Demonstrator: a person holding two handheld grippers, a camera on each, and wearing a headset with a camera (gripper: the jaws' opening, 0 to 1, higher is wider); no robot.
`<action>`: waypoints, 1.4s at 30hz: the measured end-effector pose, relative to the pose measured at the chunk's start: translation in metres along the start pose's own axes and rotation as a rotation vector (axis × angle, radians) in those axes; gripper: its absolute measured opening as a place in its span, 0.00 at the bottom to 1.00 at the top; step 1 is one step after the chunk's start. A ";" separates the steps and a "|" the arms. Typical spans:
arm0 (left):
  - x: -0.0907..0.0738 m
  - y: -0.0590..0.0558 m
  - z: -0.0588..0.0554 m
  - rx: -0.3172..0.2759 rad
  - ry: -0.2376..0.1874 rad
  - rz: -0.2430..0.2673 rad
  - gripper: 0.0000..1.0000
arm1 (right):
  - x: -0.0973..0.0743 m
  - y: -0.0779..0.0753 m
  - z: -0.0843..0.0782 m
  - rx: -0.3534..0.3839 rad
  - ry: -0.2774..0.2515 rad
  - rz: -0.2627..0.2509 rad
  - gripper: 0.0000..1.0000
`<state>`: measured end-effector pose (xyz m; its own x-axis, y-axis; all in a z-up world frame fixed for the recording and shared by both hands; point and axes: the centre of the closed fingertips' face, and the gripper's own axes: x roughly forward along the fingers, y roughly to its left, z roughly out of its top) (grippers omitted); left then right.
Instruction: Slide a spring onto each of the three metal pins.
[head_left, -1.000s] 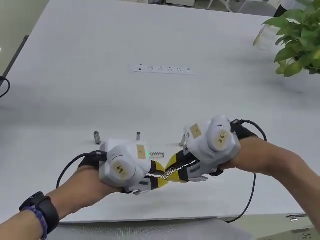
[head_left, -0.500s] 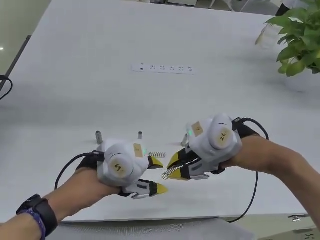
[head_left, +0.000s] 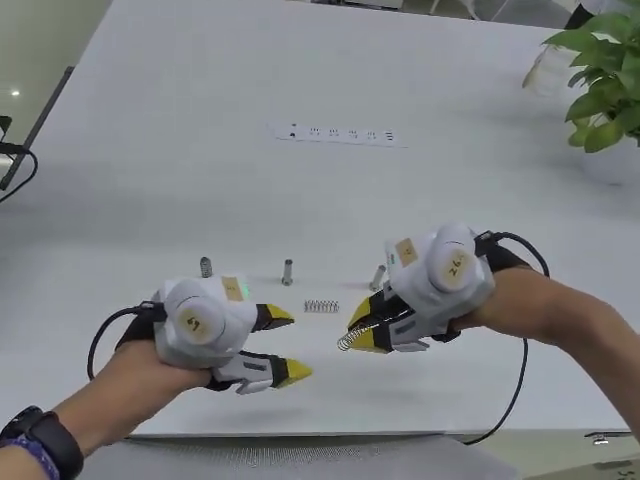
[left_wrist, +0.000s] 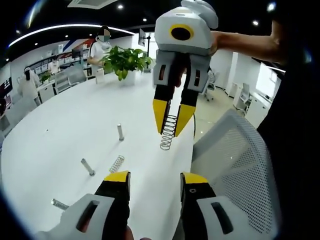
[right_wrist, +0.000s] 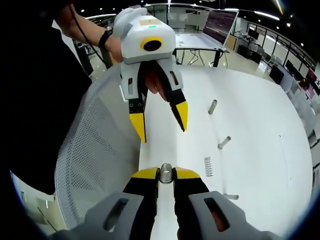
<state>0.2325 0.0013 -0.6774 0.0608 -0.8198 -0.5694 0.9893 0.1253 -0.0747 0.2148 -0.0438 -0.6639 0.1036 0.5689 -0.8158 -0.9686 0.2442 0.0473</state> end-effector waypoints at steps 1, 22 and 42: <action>-0.002 0.002 -0.001 -0.008 0.000 0.010 0.36 | 0.000 -0.001 0.000 0.000 0.001 -0.001 0.08; -0.058 0.037 -0.036 -0.123 -0.008 0.168 0.46 | 0.009 -0.041 -0.003 0.004 0.044 -0.048 0.08; -0.104 0.061 -0.055 -0.210 -0.035 0.284 0.55 | 0.014 -0.087 -0.012 0.056 0.089 -0.089 0.08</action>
<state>0.2793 0.1248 -0.6676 0.3376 -0.7542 -0.5633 0.8837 0.4600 -0.0863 0.2979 -0.0666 -0.6867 0.1658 0.4717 -0.8660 -0.9421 0.3354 0.0024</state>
